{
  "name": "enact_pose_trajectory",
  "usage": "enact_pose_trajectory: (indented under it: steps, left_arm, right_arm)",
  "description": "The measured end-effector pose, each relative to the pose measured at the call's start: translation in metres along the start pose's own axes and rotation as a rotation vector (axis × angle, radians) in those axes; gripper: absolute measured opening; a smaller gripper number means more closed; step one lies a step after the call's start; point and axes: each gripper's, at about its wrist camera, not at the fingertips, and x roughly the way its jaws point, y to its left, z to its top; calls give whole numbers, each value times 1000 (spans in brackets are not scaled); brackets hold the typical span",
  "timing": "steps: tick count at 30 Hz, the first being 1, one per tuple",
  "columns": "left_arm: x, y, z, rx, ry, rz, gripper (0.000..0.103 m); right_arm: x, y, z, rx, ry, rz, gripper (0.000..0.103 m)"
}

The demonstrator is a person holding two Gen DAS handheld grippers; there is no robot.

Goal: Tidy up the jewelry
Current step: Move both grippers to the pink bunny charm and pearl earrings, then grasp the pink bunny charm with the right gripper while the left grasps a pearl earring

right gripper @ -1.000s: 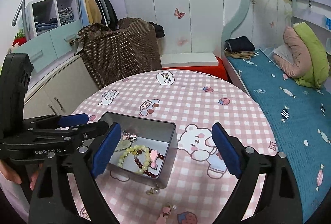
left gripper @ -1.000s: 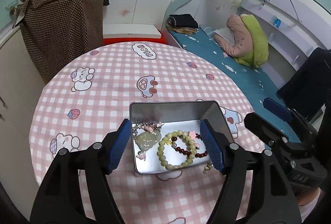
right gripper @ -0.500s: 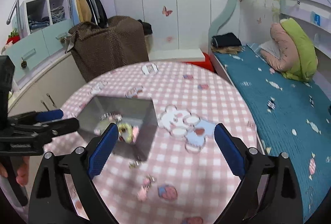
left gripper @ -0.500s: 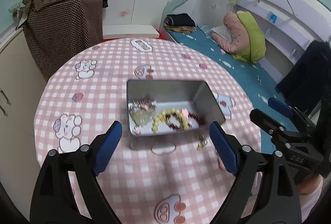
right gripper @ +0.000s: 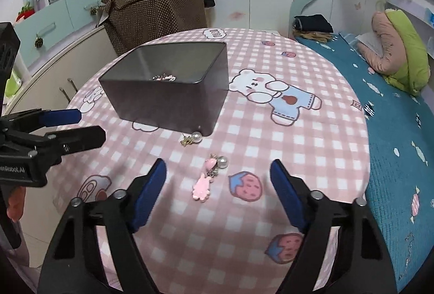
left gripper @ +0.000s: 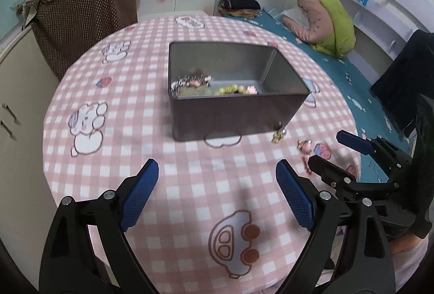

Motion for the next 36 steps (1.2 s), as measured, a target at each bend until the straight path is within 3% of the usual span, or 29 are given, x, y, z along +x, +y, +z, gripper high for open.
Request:
enact_pose_trajectory:
  steps: [2, 5, 10, 18, 23, 27, 32, 36]
  left_arm:
    - [4, 1, -3, -8, 13, 3, 89]
    - [9, -2, -5, -3, 29, 4, 89]
    - [17, -10, -4, 13, 46, -17, 89]
    - [31, -33, 2, 53, 67, -74, 89]
    - [35, -57, 7, 95, 52, -155, 88]
    - [40, -76, 11, 112, 28, -265, 76]
    - [57, -94, 13, 139, 33, -281, 61]
    - [74, -104, 16, 159, 61, -252, 50]
  right_arm:
    - [4, 3, -2, -9, 12, 11, 51]
    - [14, 9, -8, -47, 35, 0, 33]
    - [11, 0, -9, -31, 38, 25, 15]
    - [-12, -26, -3, 65, -13, 61, 15]
    - [-27, -39, 6, 78, -61, 20, 15]
    - [-34, -52, 10, 84, -88, 10, 15]
    - [-36, -68, 11, 105, -108, 7, 15]
    - [-35, -78, 12, 115, -112, 9, 15]
